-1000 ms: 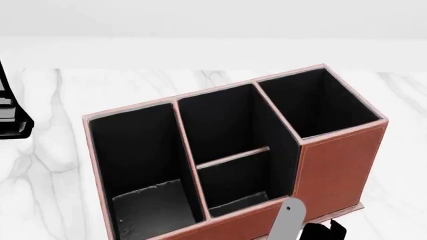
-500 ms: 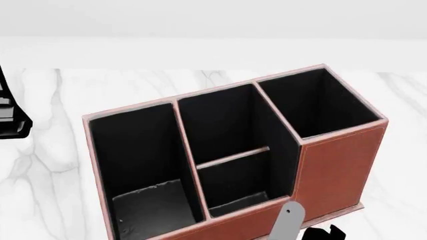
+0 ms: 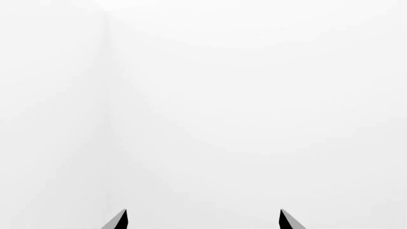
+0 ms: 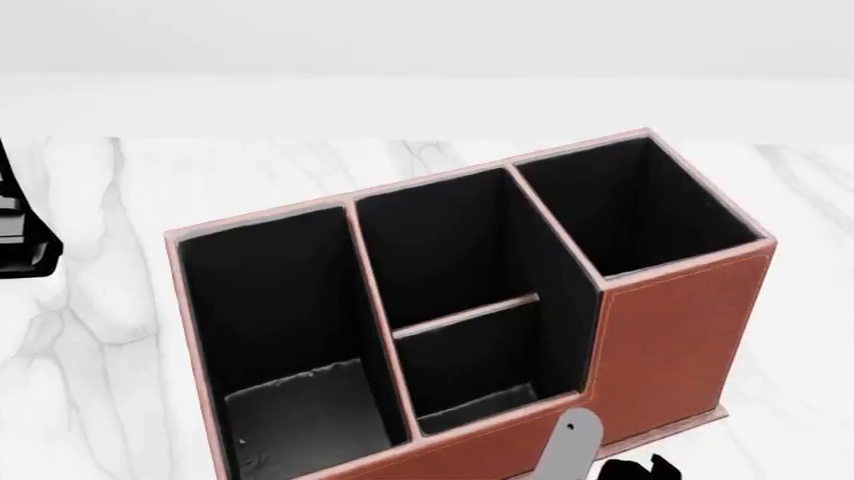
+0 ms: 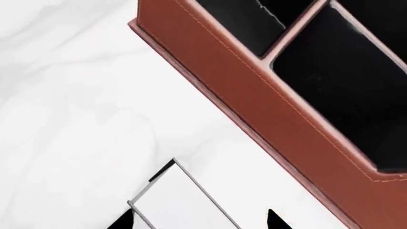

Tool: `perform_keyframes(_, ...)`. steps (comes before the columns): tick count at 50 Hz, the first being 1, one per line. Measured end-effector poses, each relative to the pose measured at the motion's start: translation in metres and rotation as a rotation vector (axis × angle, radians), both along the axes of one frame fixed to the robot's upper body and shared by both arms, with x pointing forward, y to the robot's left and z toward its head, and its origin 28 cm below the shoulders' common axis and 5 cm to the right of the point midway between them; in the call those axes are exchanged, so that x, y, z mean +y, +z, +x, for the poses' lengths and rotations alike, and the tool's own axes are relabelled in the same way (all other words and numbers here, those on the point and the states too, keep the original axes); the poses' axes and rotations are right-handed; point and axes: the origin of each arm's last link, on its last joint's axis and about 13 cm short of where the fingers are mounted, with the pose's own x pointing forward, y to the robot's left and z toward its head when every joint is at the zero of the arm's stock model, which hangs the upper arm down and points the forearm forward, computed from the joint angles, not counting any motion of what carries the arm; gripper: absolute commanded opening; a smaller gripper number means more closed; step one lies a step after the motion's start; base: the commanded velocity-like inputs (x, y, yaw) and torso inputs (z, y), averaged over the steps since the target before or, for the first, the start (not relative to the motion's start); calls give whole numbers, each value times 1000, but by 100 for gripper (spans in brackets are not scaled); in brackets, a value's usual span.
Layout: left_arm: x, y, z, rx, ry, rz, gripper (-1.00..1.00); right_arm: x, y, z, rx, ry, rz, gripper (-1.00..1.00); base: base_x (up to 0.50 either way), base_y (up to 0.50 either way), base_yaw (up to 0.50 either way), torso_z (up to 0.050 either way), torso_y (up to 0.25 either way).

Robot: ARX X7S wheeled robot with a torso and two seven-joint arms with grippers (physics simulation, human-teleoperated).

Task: Pick up the book and place it in the front compartment of the caddy.

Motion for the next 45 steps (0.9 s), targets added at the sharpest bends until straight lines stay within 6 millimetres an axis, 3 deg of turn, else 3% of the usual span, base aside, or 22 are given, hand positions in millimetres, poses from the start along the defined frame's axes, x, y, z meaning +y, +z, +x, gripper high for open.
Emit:
perform_keyframes(6, 0, 0, 0, 0, 1, -1, 100, 1, -1, 1, -6, -2, 6, 100, 0, 0, 0, 0, 0)
perform_keyframes(7, 0, 0, 0, 0, 1, -1, 100, 1, -2, 1, -7, -2, 7, -100, 0, 0, 0, 0, 0)
perform_keyframes(31, 0, -1, 0, 1, 2, -6, 100, -1, 2, 1, -64, -33, 14, -100, 0, 0, 0, -1, 0)
perform_keyframes(45, 0, -1, 0, 1, 3, -7, 100, 2, 14, -4, -41, 5, 50, -100, 0, 0, 0, 0, 0)
